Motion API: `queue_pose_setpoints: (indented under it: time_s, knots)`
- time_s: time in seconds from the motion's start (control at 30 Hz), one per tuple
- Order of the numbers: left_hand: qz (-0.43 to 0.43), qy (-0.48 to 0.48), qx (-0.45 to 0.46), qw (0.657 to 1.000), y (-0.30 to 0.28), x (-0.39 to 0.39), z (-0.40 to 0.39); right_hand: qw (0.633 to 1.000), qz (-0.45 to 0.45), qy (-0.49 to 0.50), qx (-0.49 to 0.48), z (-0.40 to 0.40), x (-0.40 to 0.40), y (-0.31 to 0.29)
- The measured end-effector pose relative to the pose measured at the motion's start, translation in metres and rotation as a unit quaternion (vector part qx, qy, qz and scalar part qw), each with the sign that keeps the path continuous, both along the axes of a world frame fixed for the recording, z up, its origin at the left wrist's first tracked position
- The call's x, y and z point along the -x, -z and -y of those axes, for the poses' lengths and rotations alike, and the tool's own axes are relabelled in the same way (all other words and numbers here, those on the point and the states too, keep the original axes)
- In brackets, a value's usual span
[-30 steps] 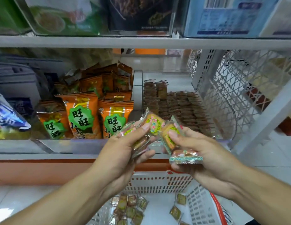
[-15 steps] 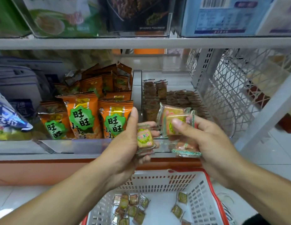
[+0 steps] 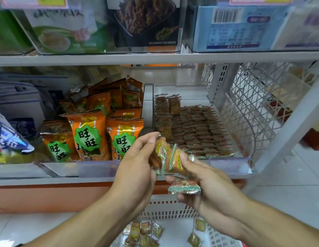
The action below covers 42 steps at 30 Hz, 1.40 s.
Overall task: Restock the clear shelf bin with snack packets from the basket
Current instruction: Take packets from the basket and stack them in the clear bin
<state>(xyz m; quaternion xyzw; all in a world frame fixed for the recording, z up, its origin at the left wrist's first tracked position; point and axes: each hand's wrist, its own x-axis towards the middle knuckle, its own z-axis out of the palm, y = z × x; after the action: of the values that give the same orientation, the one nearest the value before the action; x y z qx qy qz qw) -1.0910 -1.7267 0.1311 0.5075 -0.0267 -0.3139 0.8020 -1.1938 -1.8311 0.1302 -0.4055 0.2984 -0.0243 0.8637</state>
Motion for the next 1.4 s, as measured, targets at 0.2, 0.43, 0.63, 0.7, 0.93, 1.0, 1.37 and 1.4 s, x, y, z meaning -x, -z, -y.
queue_pose_setpoints:
  time_s: [0.2, 0.43, 0.63, 0.7, 0.93, 1.0, 1.37, 1.4]
  knots:
    - [0.087, 0.045, -0.03, 0.995, 0.0, 0.006, 0.001, 0.994, 0.071, -0.04, -0.073, 0.008, -0.003, -0.011]
    - [0.1, -0.076, -0.043, 0.991, -0.006, 0.001, 0.001, 0.989, 0.147, 0.017, -0.013, 0.017, -0.011, -0.013]
    - [-0.147, 0.214, -0.001, 0.966, -0.012, 0.02, -0.002, 0.943, 0.162, 0.051, 0.287, 0.025, -0.016, -0.007]
    - [-0.12, 0.229, 0.024, 0.966, -0.013, 0.023, 0.003, 0.933, 0.15, 0.062, 0.321, 0.024, -0.019, -0.004]
    - [-0.055, 0.087, -0.027, 0.994, -0.004, 0.012, 0.016, 0.911, 0.131, 0.098, 0.378, 0.063, -0.054, -0.006]
    - [-0.006, 0.048, -0.058, 0.997, -0.003, 0.008, 0.019, 0.871, 0.065, 0.091, 0.479, 0.09, -0.074, -0.004]
    - [0.051, 0.047, -0.08, 0.994, 0.001, -0.012, 0.03, 0.705, -0.085, -0.074, 0.7, 0.134, -0.16, 0.025]
    - [0.049, 0.048, -0.078, 0.995, 0.001, -0.013, 0.03, 0.711, -0.077, -0.057, 0.697, 0.132, -0.161, 0.026]
